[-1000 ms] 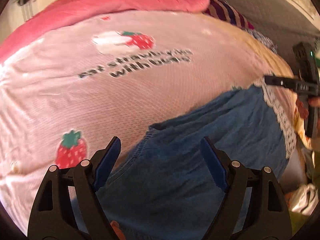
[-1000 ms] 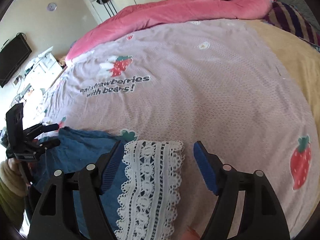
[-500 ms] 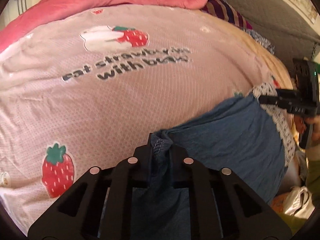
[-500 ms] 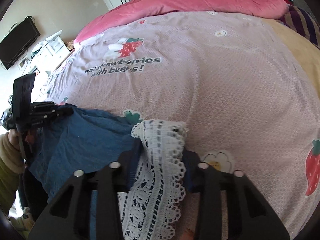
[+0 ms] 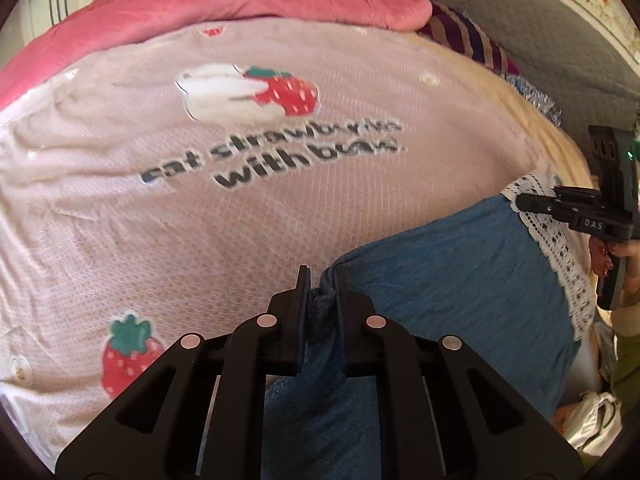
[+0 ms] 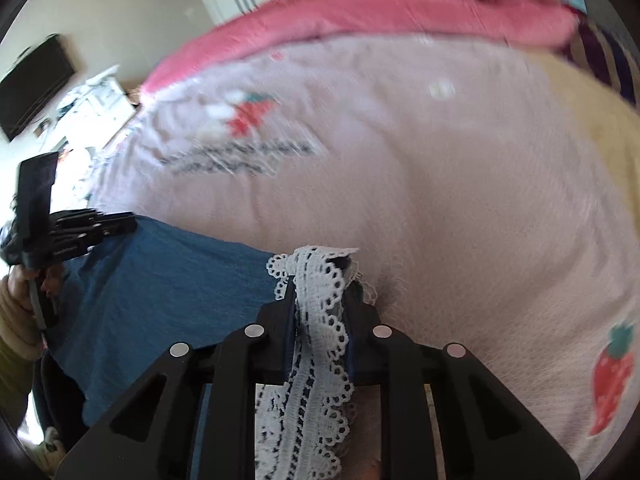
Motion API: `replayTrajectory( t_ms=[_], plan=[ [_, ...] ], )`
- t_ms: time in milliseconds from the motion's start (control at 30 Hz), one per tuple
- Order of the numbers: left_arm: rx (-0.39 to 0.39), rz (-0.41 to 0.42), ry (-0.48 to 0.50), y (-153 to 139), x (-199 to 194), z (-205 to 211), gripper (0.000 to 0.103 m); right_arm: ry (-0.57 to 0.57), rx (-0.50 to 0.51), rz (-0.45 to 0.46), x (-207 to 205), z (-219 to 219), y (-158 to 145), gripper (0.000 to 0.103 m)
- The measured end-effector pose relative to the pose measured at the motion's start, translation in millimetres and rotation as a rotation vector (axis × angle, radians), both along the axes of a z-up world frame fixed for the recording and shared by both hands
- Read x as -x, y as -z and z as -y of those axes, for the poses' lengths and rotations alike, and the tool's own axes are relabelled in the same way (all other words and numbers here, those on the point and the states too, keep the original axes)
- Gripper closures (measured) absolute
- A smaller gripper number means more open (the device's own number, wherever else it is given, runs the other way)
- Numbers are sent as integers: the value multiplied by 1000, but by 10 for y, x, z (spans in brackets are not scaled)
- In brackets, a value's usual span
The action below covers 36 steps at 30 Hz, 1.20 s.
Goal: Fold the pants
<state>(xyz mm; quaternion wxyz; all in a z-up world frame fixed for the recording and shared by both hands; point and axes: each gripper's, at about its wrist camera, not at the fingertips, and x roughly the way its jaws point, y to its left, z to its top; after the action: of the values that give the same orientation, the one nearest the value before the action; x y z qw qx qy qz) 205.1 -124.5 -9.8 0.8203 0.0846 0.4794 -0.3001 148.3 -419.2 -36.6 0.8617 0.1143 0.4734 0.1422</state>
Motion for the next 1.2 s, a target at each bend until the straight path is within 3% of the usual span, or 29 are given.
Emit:
replayTrajectory(
  t_ms=[100, 200, 267, 333, 400, 533, 600, 800, 1067, 1200],
  plan=[
    [-20, 9, -13, 68, 36, -9, 89, 22, -34, 16, 57, 65, -11, 74],
    [37, 32, -55, -73, 87, -184, 76, 75, 22, 58, 211, 114, -165, 47],
    [69, 67, -86, -225, 143, -319, 67, 99, 32, 104, 396, 159, -310, 46],
    [111, 113, -119, -422, 259, -506, 59, 106, 23, 147, 588, 175, -430, 35],
    [133, 154, -146, -557, 418, -678, 47, 105, 8, 166, 820, 159, -512, 31],
    [141, 205, -229, -687, 819, -1019, 35, 113, -13, 162, 1236, 89, -511, 28],
    [162, 201, -268, -686, 999, -1165, 24, 140, -35, 133, 1409, 69, -437, 28],
    [178, 192, -375, -636, 1528, -1619, 11, 194, -61, 71, 1723, -20, -258, 28],
    [94, 187, -482, -545, 1927, -2122, 10, 207, -20, 85, 1819, -183, -287, 28],
    [65, 149, -538, -396, 1942, -2324, 10, 218, -12, 69, 1828, -211, -265, 28]
  ],
)
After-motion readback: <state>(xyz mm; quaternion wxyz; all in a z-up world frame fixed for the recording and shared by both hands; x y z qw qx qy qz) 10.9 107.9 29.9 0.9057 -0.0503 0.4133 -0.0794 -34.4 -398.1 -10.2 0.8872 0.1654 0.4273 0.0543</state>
